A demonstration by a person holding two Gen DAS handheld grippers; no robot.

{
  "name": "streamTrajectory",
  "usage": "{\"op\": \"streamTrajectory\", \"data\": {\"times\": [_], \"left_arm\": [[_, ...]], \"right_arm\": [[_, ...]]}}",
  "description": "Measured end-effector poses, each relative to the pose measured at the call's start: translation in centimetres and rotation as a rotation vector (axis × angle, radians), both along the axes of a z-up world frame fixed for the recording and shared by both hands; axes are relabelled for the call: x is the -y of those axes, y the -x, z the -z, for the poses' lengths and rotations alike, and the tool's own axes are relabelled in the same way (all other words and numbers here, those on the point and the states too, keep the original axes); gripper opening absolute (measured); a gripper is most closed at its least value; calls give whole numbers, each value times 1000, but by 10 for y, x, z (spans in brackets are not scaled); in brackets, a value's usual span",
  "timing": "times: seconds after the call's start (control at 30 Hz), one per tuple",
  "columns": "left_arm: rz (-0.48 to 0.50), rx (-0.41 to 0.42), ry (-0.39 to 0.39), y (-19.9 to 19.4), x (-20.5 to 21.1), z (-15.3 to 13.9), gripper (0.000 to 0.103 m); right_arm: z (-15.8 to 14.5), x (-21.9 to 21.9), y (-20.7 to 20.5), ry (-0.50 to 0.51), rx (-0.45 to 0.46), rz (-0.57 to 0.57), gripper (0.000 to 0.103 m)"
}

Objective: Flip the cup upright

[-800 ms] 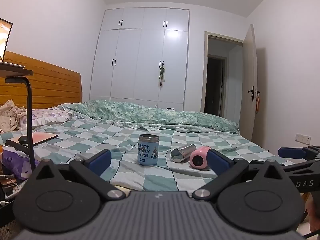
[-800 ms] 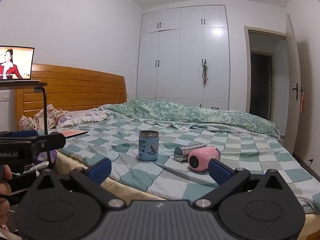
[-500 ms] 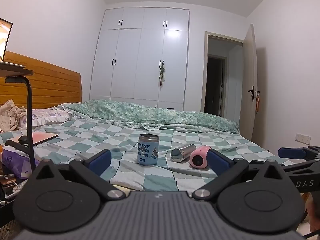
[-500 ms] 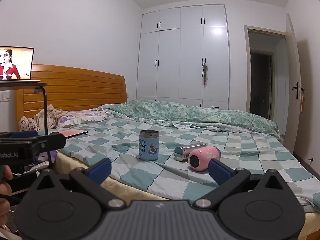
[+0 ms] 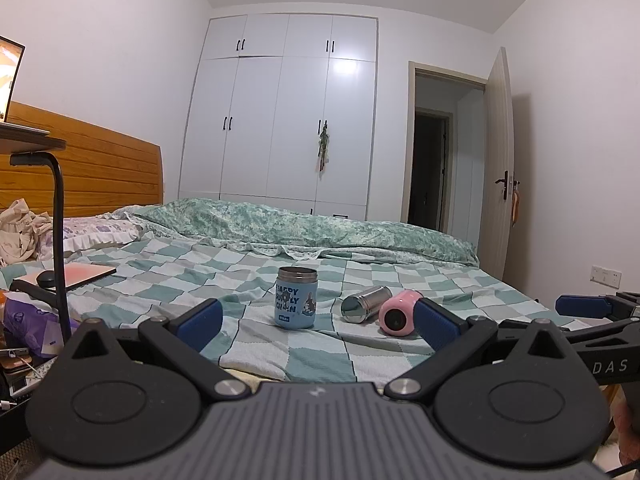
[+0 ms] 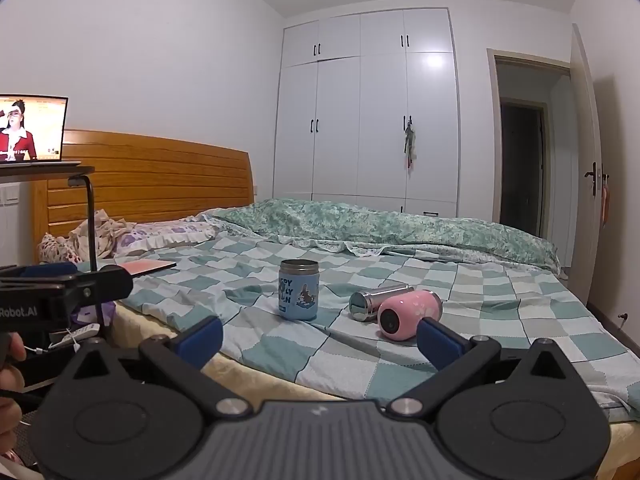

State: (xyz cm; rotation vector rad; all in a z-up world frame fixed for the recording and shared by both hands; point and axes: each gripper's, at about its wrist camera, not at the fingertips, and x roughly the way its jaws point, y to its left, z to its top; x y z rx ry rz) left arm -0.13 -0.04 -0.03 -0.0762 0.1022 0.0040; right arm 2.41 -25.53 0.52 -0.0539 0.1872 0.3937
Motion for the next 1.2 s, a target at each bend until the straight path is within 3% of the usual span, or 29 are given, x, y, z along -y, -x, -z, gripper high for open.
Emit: {"op": "streamTrajectory", "data": {"times": [1.2], "left_arm": [[-4,4,0,-1,0,0,103]], "right_arm": [[0,-1,0,-4,3,-2,103]]}}
